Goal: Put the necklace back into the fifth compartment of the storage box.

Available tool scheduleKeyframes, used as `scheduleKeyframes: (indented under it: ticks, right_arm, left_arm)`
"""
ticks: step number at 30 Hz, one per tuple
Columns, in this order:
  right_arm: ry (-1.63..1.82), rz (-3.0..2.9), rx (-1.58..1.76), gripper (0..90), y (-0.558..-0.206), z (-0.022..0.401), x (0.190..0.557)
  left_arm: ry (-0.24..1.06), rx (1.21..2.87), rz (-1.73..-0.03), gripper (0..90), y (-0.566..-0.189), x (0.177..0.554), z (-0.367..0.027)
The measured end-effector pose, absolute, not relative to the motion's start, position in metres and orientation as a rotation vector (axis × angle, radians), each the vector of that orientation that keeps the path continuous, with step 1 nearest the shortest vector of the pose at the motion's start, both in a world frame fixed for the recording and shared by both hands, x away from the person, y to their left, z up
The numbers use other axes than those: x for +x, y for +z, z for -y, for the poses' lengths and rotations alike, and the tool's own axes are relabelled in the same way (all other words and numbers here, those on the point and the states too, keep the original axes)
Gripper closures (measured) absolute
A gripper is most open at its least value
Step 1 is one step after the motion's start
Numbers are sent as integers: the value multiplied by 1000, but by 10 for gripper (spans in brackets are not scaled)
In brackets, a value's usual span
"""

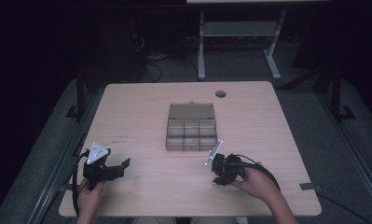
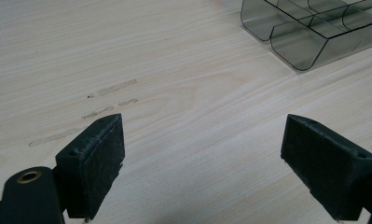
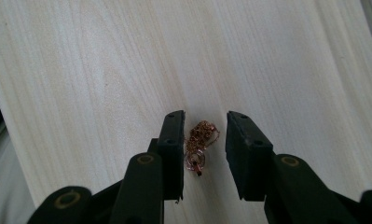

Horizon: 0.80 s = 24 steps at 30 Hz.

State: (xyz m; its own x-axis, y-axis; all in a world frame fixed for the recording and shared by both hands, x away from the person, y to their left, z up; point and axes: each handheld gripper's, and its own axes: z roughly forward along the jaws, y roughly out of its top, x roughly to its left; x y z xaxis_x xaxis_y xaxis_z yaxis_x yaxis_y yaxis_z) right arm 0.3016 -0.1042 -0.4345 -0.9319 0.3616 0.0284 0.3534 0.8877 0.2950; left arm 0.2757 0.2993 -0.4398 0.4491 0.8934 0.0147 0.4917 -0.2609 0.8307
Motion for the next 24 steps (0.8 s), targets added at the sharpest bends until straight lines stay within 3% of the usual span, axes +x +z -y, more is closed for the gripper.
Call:
scheduleKeyframes:
  ticks: [24]
  right_arm:
    - [381, -3081, 597, 855, -438, 98, 309]
  left_arm:
    - [633, 1904, -1172, 131, -440, 276, -299]
